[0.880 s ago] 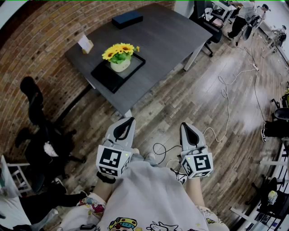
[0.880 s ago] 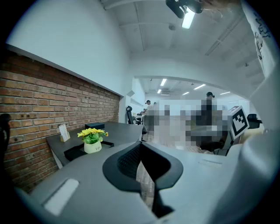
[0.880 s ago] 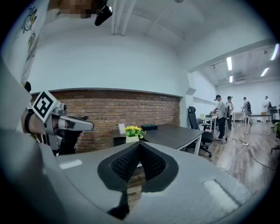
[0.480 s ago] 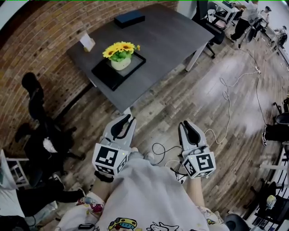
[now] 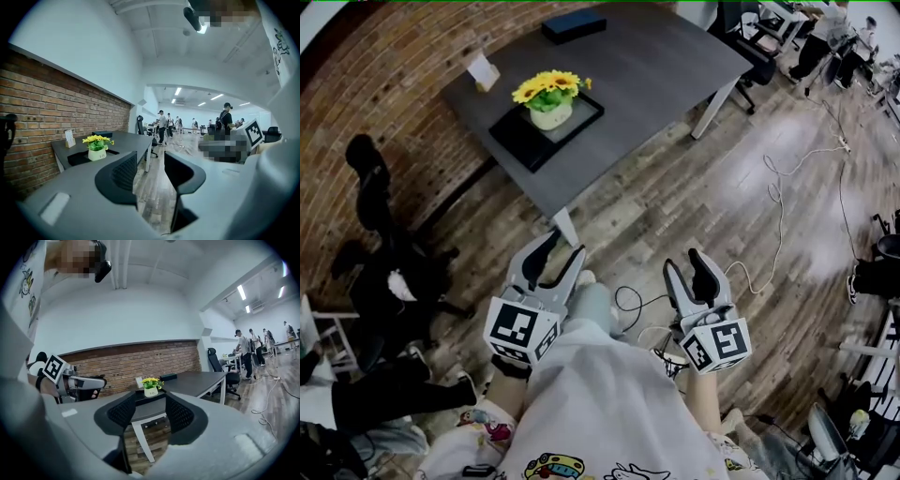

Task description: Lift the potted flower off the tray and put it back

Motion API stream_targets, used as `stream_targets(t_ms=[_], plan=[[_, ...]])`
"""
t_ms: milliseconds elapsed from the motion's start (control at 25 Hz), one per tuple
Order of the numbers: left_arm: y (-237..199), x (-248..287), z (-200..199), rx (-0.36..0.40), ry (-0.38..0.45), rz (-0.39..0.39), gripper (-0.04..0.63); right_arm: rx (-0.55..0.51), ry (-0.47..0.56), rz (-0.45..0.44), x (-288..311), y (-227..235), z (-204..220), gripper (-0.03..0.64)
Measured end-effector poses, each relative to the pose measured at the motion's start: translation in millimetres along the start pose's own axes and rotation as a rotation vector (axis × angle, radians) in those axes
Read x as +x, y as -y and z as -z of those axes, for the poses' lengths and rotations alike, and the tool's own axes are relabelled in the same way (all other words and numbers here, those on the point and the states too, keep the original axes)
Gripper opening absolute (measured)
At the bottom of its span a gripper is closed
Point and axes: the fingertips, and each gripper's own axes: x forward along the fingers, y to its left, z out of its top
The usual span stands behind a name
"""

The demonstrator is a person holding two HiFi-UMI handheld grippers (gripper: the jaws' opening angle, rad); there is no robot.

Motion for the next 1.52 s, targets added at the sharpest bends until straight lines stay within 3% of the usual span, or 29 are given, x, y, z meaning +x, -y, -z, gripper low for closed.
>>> stream_targets(t_ms=[440, 960, 1520], plan=[[-28.3, 56.3, -10.9, 0.002, -0.003, 0.010, 0.202, 0.037, -0.015, 0.005, 46.3, 39.8, -5.0, 0.230], [-124.9, 158.6, -53.4, -0.007, 0.027, 0.003, 0.242, 0.002, -0.032, -0.021, 179.3, 86.7, -51.5, 0.291], [-205.0, 180.9, -54.8, -0.049, 0.015, -0.080, 0.277, -0.019, -0.070, -0.110, 271.4, 82.5, -66.8, 0.345]])
